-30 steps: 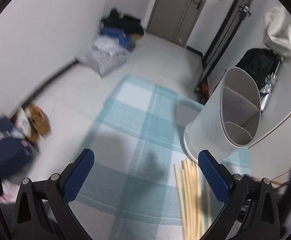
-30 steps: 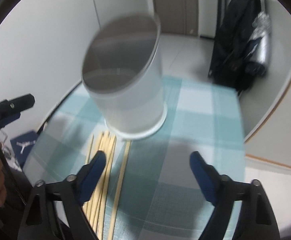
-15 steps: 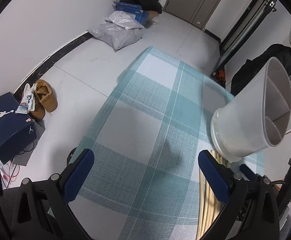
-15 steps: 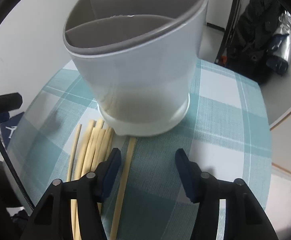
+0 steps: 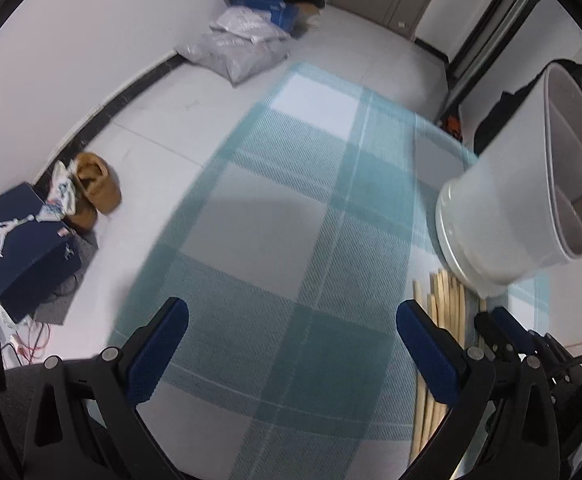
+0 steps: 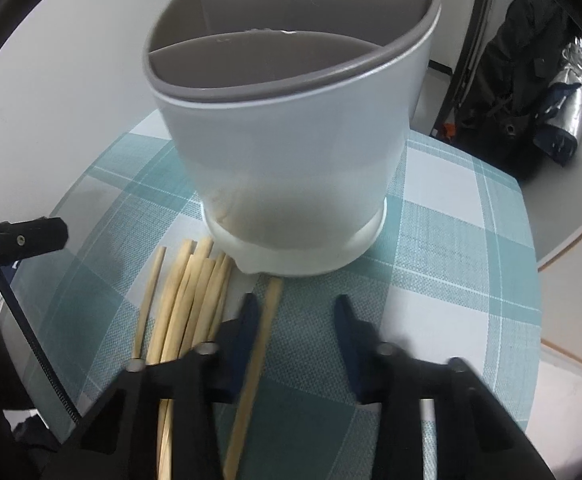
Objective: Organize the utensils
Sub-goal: 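Close the right gripper on one chopstick while the left gripper grasps another, then lift the held chopsticks with both grippers and carry them above the holder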
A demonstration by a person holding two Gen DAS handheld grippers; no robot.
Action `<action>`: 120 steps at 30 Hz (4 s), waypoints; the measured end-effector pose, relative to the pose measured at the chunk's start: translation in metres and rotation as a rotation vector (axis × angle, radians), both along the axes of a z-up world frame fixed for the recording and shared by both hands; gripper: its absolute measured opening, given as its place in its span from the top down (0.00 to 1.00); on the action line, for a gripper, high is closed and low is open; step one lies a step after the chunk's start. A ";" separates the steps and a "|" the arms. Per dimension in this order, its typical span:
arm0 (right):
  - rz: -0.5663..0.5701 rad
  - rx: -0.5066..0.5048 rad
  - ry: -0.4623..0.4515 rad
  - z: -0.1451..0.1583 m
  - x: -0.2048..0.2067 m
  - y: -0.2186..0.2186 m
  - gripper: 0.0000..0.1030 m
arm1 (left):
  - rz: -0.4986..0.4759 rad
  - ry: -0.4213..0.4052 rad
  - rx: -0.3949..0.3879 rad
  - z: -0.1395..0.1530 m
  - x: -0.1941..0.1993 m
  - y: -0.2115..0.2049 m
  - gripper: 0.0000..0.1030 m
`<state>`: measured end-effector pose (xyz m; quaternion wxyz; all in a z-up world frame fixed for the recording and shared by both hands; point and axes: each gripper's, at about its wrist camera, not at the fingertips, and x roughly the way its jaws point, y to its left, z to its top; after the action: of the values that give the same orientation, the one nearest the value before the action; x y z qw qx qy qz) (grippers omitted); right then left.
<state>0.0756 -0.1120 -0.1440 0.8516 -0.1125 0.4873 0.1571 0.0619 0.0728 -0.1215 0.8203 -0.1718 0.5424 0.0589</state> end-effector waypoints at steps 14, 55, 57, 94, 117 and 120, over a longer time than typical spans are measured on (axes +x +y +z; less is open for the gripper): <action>-0.089 0.280 0.093 0.016 0.004 -0.046 0.95 | -0.077 -0.006 -0.021 -0.008 0.008 -0.030 0.02; -0.106 0.503 -0.272 0.114 -0.051 -0.102 0.95 | -0.201 -0.493 0.049 0.096 -0.035 -0.050 0.99; -0.106 0.502 -0.293 0.117 -0.055 -0.103 0.95 | -0.209 -0.522 0.044 0.102 -0.038 -0.050 0.99; 0.008 0.528 -0.509 0.251 -0.029 -0.088 0.96 | -0.462 -0.691 -0.019 0.248 -0.003 -0.065 0.99; 0.163 0.384 -0.502 0.242 0.079 -0.059 0.96 | -0.519 -0.610 -0.022 0.218 0.086 -0.058 0.99; 0.203 0.348 -0.479 0.226 0.082 -0.053 0.96 | -0.537 -0.593 0.009 0.208 0.089 -0.063 0.99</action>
<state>0.1572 -0.1651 0.0817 0.9287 -0.0467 0.2247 0.2913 0.1514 0.0101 0.0861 0.9282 -0.0300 0.3073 -0.2075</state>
